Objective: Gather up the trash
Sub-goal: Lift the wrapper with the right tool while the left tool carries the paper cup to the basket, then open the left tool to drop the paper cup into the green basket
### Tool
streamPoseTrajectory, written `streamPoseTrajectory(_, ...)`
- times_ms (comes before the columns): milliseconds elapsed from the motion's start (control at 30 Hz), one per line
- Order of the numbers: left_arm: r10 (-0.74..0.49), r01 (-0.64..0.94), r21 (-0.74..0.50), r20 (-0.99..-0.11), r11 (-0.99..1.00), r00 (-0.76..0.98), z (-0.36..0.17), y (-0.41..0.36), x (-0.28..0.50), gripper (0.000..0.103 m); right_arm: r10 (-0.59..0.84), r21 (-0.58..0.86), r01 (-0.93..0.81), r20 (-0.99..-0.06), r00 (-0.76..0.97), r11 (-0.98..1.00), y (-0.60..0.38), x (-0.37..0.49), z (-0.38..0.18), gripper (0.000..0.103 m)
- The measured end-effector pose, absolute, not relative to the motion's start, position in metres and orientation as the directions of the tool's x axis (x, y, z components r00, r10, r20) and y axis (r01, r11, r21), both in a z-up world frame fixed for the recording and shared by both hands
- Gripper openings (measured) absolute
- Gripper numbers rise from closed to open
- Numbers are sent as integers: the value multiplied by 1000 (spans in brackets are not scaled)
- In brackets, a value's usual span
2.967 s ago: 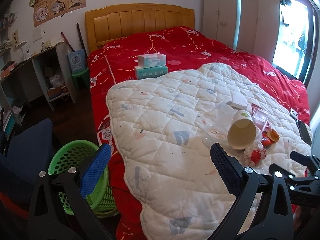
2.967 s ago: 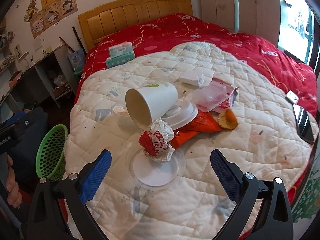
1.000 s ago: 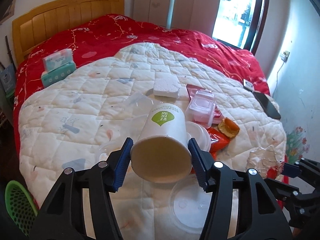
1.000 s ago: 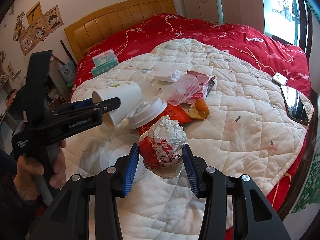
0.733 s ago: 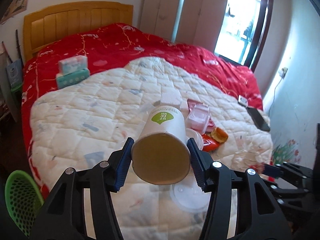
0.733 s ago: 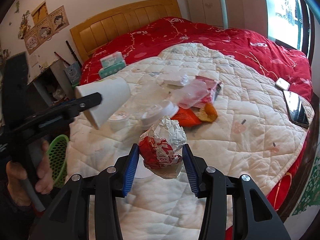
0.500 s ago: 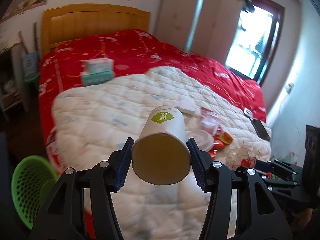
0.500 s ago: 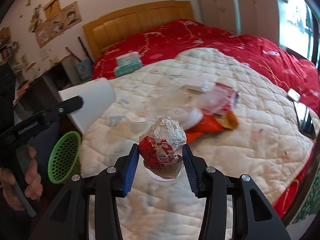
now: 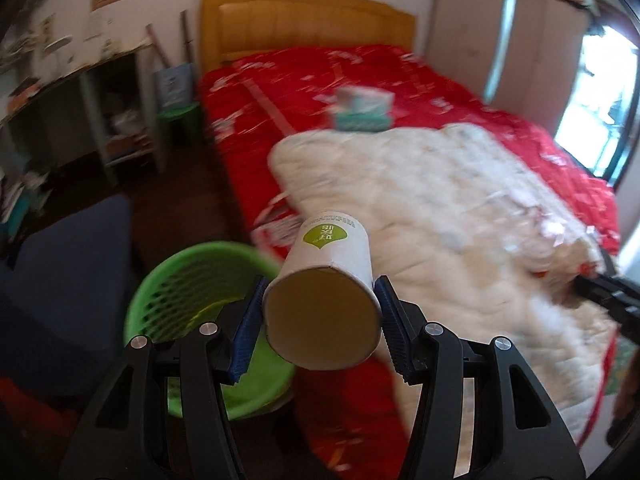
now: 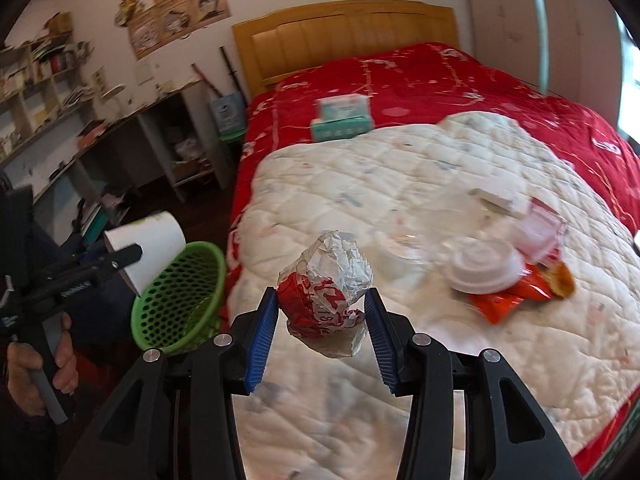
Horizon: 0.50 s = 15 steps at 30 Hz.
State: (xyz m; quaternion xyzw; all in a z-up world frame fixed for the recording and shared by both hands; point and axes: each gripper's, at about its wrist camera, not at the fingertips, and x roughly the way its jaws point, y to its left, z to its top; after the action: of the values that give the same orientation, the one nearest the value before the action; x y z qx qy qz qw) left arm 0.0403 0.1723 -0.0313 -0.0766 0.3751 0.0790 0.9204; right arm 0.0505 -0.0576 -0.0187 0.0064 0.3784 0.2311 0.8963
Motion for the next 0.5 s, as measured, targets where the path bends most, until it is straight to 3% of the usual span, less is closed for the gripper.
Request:
streamPoseTrajectory(300, 132, -332, -72, -824, 941, 551, -101, 239, 43, 56, 453, 174, -483, -698, 555, 858, -7, 53, -26, 43)
streamPoseTrajectory(500, 112, -374, -95, -861, 923, 496, -130, 258, 46, 68, 456, 170, -504, -719, 524, 847, 13, 57, -37, 44)
